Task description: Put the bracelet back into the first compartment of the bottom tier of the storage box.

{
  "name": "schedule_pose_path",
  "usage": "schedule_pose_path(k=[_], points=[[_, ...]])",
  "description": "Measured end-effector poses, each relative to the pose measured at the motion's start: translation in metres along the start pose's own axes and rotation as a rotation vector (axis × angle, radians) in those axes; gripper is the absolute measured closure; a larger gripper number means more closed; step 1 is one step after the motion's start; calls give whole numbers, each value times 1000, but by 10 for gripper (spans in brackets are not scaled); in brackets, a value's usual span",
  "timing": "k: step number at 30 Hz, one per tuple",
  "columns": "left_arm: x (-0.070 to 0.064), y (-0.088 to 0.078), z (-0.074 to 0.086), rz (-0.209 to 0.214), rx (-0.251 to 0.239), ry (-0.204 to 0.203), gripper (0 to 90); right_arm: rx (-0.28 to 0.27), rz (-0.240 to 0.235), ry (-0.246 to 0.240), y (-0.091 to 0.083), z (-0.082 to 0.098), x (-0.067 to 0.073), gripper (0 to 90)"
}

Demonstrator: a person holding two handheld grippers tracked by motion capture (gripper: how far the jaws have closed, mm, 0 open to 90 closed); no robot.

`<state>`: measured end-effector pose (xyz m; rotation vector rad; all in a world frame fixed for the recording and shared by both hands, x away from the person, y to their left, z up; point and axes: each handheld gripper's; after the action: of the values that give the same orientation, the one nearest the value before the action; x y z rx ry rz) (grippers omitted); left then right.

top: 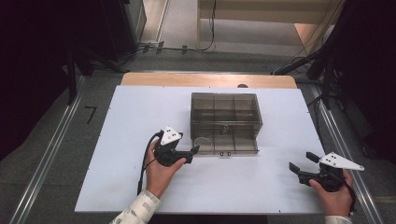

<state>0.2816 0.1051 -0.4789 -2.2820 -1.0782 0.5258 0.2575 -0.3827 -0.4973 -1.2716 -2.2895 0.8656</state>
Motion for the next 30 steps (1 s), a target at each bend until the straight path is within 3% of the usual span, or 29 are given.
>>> schedule_pose_path(k=[8, 20, 30], points=[[-2, -6, 2, -2, 3, 10, 145, 0, 1, -1, 0, 0, 0, 137], [1, -17, 11, -8, 8, 2, 125, -3, 3, 1, -1, 0, 0, 136], [10, -34, 25, -16, 20, -4, 100, 3, 2, -1, 0, 0, 1, 137]])
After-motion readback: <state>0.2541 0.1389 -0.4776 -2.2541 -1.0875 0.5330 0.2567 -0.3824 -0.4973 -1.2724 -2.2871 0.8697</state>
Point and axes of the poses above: each handheld gripper's, and its own axes: y roughly forward along the jaws, z roughly out of its underside, x roughly to its left, and after that the axes turned 9 degrees about x, right-handed
